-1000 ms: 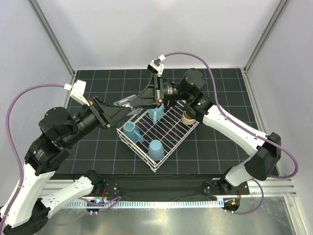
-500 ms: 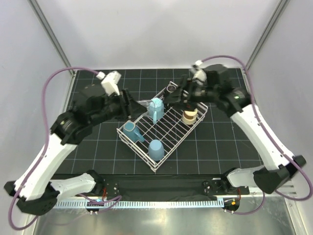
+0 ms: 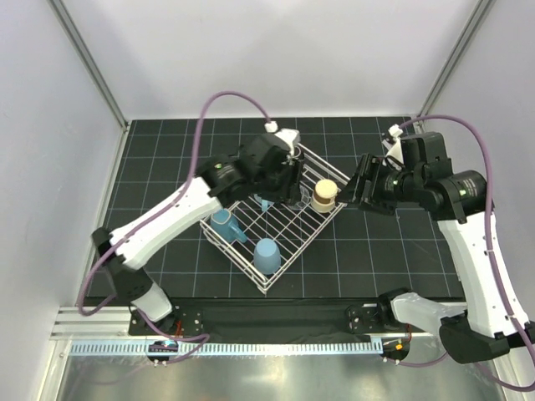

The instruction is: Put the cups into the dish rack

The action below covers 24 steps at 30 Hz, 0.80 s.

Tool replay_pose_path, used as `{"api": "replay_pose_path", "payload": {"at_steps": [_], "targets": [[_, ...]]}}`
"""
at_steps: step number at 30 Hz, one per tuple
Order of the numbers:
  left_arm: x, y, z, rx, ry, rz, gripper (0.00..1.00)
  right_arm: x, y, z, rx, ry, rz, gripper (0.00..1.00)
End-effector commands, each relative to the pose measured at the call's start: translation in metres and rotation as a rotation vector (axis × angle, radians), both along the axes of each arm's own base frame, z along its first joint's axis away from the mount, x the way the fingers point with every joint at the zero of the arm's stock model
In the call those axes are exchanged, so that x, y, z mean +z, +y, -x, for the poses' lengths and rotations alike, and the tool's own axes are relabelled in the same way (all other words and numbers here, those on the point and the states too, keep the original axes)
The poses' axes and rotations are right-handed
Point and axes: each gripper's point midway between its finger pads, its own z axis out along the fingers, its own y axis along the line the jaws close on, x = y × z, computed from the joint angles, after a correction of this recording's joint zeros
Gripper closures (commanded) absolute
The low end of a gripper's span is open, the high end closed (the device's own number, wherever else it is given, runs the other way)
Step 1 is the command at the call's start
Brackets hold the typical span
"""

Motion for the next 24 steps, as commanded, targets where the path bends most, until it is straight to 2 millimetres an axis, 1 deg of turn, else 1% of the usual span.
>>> {"api": "replay_pose_path", "payload": {"at_steps": [1, 2, 3, 5, 6, 7, 10, 12, 13, 16, 17, 20, 21, 23, 24], "targets": [[-0.015, -0.001, -0.003, -0.006, -0.063, -0.169, 1.00, -0.008, -0.020, 0.022, -0.006, -0.004, 0.084, 0.28], [-0.014, -0.003, -0.005, -0.006, -0.071, -0.181, 1.00, -0.012, -0.021, 0.028, -0.005, -0.002, 0.086, 0.28], [-0.028, -0.008, -0.006, -0.014, -0.048, -0.213, 1.00, -0.013, -0.022, 0.031, -0.007, -0.002, 0.086, 0.28], [-0.040, -0.015, -0.003, -0.030, -0.021, -0.236, 1.00, -0.014, -0.024, 0.036, -0.004, -0.007, 0.087, 0.28], [-0.045, -0.017, -0.002, -0.034, -0.012, -0.247, 1.00, -0.014, -0.025, 0.037, 0.001, -0.011, 0.091, 0.28], [-0.057, -0.020, -0.003, -0.034, 0.006, -0.270, 1.00, -0.014, -0.025, 0.038, 0.003, -0.011, 0.093, 0.28], [-0.074, -0.026, -0.004, -0.046, 0.035, -0.297, 1.00, -0.013, -0.027, 0.038, 0.006, -0.017, 0.104, 0.28], [-0.078, -0.028, -0.006, -0.046, 0.035, -0.311, 1.00, -0.014, -0.028, 0.039, 0.009, -0.020, 0.110, 0.28], [-0.085, -0.028, -0.009, -0.038, 0.037, -0.332, 1.00, -0.016, -0.028, 0.039, 0.011, -0.016, 0.115, 0.28], [-0.095, -0.029, -0.009, -0.047, 0.057, -0.358, 1.00, -0.017, -0.030, 0.042, 0.013, -0.023, 0.124, 0.28], [-0.103, -0.031, -0.009, -0.052, 0.071, -0.372, 1.00, -0.019, -0.032, 0.042, 0.010, -0.021, 0.132, 0.28], [-0.114, -0.036, -0.007, -0.071, 0.096, -0.381, 1.00, -0.020, -0.034, 0.043, 0.020, -0.022, 0.150, 0.28], [-0.121, -0.039, -0.008, -0.077, 0.104, -0.390, 1.00, -0.020, -0.035, 0.043, 0.018, -0.023, 0.157, 0.28], [-0.124, -0.043, -0.008, -0.094, 0.111, -0.388, 1.00, -0.020, -0.037, 0.044, 0.021, -0.025, 0.170, 0.28], [-0.130, -0.044, -0.010, -0.094, 0.114, -0.403, 1.00, -0.020, -0.039, 0.043, 0.017, -0.026, 0.179, 0.28]]}}
